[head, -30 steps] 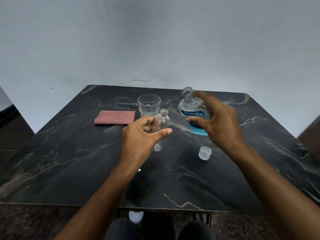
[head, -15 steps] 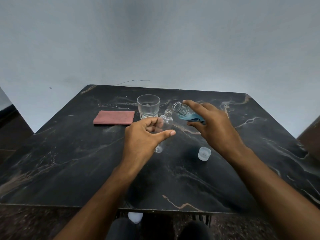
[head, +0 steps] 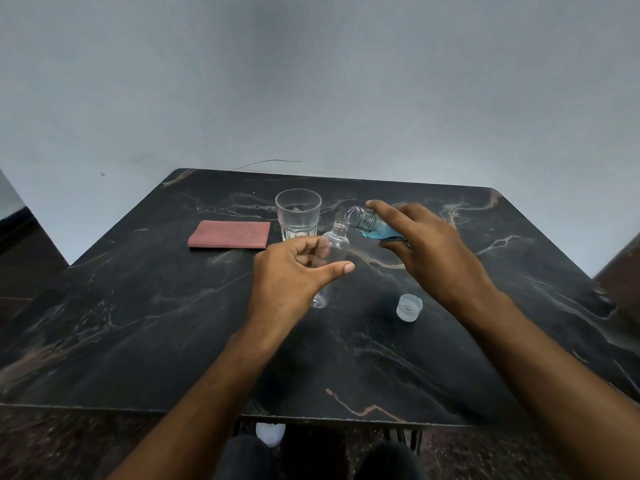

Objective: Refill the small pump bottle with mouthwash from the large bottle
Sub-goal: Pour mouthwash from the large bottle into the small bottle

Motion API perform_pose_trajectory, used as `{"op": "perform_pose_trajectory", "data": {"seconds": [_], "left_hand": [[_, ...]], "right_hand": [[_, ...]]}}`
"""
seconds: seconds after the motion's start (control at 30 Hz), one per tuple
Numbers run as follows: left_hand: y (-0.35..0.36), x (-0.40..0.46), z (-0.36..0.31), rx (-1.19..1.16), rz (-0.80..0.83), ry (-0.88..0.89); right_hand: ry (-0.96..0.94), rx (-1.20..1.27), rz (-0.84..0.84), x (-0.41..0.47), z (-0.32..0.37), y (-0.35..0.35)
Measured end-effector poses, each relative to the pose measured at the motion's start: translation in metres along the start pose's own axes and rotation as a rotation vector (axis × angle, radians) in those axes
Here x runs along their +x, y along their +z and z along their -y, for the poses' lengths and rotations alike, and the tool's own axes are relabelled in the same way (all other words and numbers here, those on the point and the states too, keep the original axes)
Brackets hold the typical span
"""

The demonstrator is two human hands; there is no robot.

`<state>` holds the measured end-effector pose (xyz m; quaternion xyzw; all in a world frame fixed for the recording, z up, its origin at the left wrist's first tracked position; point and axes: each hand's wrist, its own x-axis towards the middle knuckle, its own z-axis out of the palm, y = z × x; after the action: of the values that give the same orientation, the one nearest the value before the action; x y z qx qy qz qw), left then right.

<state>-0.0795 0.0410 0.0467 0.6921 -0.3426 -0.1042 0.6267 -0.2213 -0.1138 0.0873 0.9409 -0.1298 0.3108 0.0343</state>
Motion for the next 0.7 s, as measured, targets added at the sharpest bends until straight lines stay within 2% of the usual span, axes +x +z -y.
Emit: {"op": "perform_pose_trajectory", "data": {"seconds": [0.7], "left_hand": [[0.0003, 0.0000, 0.0032, -0.023, -0.011, -0.012]], "right_hand": [[-0.026, -0.054, 0.026, -0.0010, -0.0008, -0.0012]]}}
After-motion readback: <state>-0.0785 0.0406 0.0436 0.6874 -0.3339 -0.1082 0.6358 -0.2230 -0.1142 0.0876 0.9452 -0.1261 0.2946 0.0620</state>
